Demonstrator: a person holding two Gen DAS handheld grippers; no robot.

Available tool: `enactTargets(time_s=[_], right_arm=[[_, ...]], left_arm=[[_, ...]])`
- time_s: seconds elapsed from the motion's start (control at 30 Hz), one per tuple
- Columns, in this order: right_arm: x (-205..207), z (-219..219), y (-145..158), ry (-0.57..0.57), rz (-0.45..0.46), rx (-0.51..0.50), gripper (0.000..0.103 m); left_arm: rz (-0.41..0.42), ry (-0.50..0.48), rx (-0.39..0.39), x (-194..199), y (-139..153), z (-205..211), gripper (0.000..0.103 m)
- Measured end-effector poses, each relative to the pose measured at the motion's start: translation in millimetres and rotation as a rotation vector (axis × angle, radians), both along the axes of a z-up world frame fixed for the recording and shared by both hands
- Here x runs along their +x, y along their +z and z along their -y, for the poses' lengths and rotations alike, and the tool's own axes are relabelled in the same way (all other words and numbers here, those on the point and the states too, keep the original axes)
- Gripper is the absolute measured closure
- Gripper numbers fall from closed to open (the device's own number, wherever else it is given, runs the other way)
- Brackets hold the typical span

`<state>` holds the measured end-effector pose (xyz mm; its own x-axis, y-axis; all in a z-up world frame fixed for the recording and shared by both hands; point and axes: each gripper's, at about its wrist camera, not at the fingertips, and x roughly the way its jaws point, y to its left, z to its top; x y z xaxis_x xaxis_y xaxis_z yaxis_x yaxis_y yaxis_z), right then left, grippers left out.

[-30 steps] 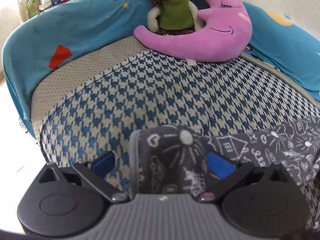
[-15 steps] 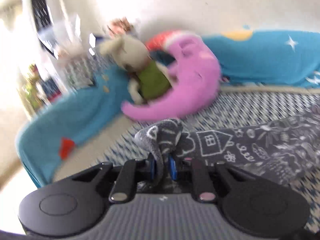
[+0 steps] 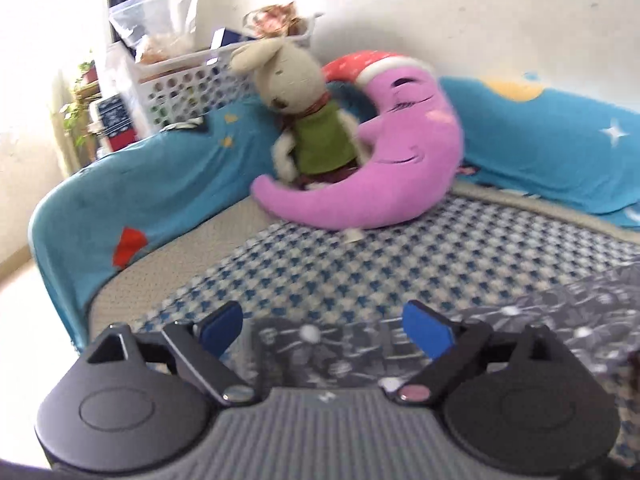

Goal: Fold clothes

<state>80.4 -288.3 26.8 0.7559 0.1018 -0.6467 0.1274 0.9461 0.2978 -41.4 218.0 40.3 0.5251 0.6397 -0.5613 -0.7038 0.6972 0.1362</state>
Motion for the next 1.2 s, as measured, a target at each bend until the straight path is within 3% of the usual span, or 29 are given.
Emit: enactTargets(time_s=[0.33,0.53,0.9,1.2], right_arm=[[1,9,2,0.049,0.018,0.043,0.093],[6,6,3,0.094,0.043,0.013,0.093],[31,2,6,0.16,0.122,0.018,0.093],[69,2,4,0.174,0.148,0.054,0.091]], left_arm=[[0.013,-0.278,-0.101,33,2,87,0.007],[0.021,-0.403,-0.108,49,3,137,0.006],[-0.01,-0.506,-0.161,88,-12,204,0.003],[-0.082,-0.588,-0.183,110,-31,241,0.0]])
